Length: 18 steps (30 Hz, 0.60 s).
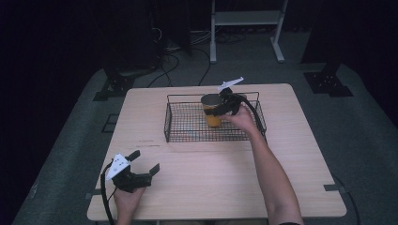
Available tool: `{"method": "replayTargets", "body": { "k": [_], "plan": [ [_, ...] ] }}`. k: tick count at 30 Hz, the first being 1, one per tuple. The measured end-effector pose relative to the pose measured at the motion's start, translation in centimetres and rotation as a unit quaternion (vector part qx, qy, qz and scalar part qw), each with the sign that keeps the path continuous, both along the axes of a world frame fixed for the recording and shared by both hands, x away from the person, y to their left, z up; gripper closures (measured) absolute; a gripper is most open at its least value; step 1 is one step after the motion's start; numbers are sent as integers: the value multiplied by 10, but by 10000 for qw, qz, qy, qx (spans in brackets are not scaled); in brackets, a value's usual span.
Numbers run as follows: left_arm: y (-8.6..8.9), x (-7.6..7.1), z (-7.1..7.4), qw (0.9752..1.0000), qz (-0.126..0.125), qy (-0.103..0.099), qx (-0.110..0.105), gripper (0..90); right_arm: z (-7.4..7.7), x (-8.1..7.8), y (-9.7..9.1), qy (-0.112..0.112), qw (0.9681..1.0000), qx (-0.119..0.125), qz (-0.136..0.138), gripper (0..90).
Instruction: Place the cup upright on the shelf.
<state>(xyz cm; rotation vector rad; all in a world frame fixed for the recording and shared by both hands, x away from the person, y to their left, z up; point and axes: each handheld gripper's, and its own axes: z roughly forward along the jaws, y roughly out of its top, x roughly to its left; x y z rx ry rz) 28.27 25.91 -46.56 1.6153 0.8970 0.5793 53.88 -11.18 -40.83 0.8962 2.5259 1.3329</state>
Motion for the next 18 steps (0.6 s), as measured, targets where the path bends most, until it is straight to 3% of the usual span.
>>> {"method": "replayTargets", "body": {
  "k": [6,18],
  "plan": [
    [0,0,0,10000,-5,4,14,0,-8,-1,3,26,9995,-312,30,139],
    [-1,0,0,10000,-11,3,57,0,-8,-5,-2,-61,9985,-547,-41,137]
  ]
}}
